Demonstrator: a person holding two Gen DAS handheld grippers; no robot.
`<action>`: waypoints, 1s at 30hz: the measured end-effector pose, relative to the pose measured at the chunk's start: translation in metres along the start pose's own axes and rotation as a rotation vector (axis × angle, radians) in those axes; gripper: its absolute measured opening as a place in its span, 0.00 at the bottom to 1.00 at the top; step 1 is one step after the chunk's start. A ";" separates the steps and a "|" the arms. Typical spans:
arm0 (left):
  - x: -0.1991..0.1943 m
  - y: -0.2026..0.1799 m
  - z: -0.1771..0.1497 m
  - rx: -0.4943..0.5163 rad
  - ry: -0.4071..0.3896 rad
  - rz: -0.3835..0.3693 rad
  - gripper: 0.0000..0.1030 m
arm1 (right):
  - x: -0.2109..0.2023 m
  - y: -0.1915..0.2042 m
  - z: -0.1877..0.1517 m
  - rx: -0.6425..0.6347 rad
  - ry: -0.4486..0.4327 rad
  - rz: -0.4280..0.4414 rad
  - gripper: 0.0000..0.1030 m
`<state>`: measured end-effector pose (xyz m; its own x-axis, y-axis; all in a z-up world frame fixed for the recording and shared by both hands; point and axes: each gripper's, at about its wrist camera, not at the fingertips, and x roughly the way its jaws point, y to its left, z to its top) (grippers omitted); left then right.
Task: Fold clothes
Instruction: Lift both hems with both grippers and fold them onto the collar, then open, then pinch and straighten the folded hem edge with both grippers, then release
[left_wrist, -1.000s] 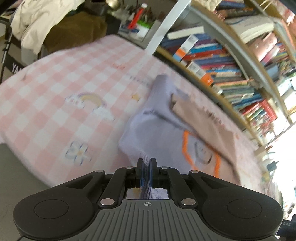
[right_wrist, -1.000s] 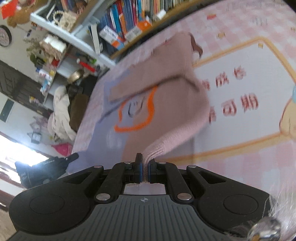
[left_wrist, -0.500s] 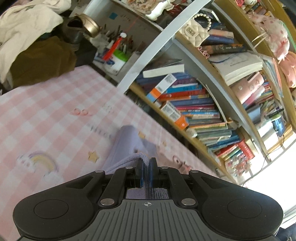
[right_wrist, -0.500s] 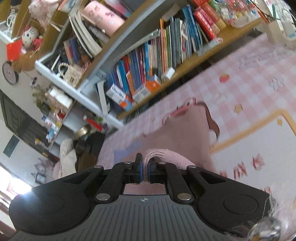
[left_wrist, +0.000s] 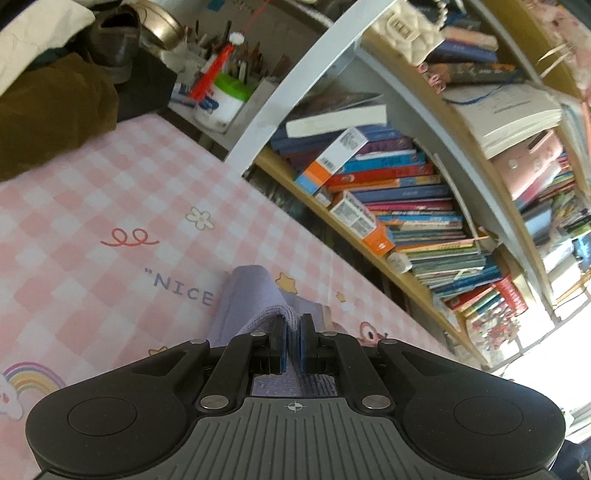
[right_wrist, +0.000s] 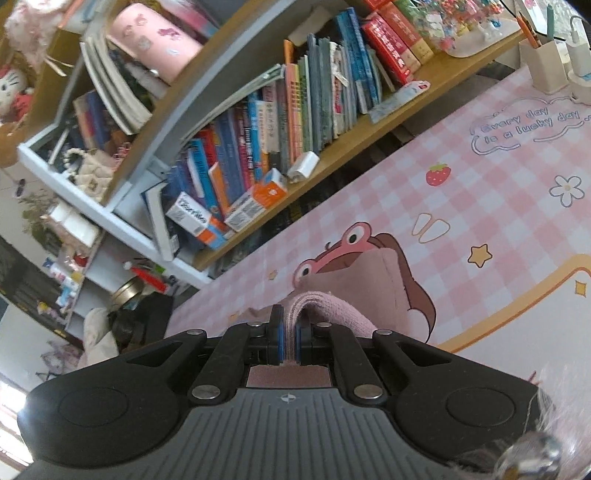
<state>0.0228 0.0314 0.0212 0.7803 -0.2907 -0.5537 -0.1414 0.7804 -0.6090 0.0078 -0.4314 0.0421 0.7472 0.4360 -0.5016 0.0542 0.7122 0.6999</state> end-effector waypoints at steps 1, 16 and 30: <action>0.006 0.002 0.001 0.001 0.006 0.005 0.05 | 0.005 -0.001 0.001 0.001 0.001 -0.012 0.05; 0.047 0.000 0.008 0.242 0.034 0.051 0.65 | 0.044 -0.014 0.013 -0.053 -0.058 -0.242 0.31; 0.045 -0.025 0.007 0.552 -0.062 0.067 0.61 | 0.097 0.016 -0.002 -0.508 0.041 -0.409 0.48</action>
